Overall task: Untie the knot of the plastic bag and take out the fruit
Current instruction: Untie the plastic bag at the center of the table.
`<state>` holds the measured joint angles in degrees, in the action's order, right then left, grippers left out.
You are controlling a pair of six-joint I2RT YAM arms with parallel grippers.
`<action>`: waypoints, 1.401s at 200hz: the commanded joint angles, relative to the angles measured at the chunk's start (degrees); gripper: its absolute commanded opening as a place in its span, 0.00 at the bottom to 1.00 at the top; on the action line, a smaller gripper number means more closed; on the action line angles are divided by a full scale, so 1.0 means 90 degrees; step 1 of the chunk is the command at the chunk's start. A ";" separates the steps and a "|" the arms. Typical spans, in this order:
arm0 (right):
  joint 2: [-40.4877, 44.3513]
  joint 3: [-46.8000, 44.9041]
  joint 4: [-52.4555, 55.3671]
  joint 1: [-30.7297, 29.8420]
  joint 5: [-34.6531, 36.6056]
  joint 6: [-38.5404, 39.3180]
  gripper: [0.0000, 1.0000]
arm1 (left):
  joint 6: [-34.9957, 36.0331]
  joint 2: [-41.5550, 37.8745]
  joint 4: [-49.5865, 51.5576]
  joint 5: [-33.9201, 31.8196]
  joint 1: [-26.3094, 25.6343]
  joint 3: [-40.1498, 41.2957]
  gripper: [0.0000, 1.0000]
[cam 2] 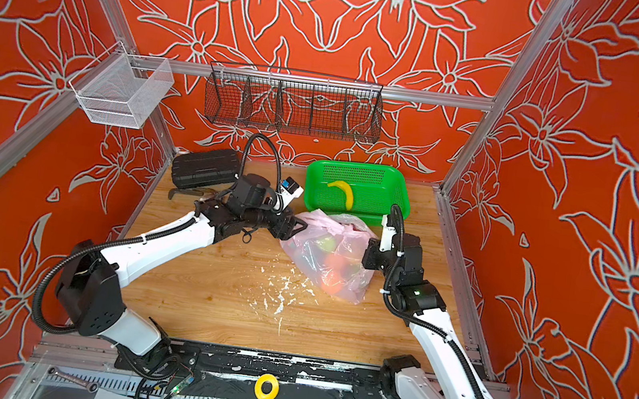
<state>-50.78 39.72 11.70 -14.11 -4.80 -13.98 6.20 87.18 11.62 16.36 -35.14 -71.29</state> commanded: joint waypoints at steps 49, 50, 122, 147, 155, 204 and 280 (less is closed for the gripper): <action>0.0101 0.0043 -0.0013 0.0005 -0.0240 -0.0088 0.00 | 0.0234 0.0232 0.0375 -0.2999 -0.1684 -0.0229 0.75; 0.0103 0.0046 -0.0012 0.0005 -0.0239 -0.0088 0.00 | 0.0173 0.0234 0.0367 -0.3004 -0.1693 -0.0231 0.75; 0.0219 0.0055 0.0094 0.0006 -0.0290 0.0000 0.00 | 0.0586 0.0755 -0.0289 -0.5190 -0.1770 -0.0453 0.98; 0.0252 -0.0006 0.0027 0.0008 -0.0329 -0.0063 0.00 | 0.1213 0.1340 -0.0320 -0.5247 -0.1736 -0.1043 0.98; 0.0247 -0.0009 0.0020 0.0000 -0.0367 -0.0053 0.00 | 0.1252 0.1484 -0.0323 -0.5236 -0.1713 -0.1228 0.98; 0.0400 -0.0081 0.0246 0.0001 -0.0645 0.0124 0.00 | 0.0888 0.1750 -0.0012 -0.4845 -0.1465 -0.1936 0.64; 0.0269 -0.0769 -0.0528 -0.0149 -0.2683 -0.0480 0.00 | -0.0794 0.1630 0.1229 -0.1994 -0.0085 -0.2805 0.00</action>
<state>-46.35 34.94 11.38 -14.24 -17.50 -15.38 4.95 103.04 18.83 -12.60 -38.72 -94.15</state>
